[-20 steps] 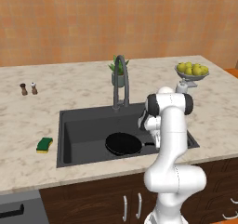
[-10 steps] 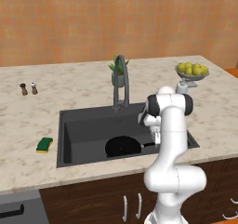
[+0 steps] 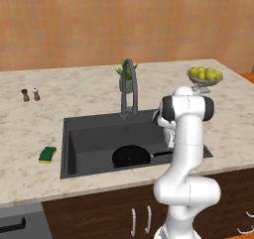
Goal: Pick the pan and sponge and place them into the sink. Then turn on the water.
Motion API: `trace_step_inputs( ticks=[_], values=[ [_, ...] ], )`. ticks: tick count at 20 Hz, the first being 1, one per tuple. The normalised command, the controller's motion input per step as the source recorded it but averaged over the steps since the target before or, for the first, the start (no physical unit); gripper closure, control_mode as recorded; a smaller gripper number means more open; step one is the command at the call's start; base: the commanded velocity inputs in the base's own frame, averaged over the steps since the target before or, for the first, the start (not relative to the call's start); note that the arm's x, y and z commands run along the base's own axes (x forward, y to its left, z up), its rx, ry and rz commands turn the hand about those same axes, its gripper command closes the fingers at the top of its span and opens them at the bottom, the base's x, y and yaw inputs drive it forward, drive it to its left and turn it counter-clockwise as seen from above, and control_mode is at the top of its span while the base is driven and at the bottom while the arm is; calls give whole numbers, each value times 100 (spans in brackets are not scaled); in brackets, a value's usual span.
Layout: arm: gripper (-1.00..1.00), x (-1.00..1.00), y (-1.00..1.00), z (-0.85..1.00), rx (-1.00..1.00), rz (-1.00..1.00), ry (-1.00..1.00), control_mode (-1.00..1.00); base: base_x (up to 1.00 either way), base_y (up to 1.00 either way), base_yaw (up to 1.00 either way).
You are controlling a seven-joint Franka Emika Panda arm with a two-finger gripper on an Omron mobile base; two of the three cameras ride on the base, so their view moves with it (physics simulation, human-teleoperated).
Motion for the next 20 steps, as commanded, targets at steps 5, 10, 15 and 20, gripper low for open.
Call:
trace_step_inputs(
  ticks=[5,10,15,20],
  values=[
    [-100,-16,18,88,-2,-19,-43,-100,0,0,0],
    [-100,-28,5,83,-1,-27,-43,-100,0,0,0],
    [-100,-33,0,88,-1,-21,-28,-100,0,0,0],
    [-100,-39,0,98,-7,-3,-11,-100,0,0,0]
  ],
)
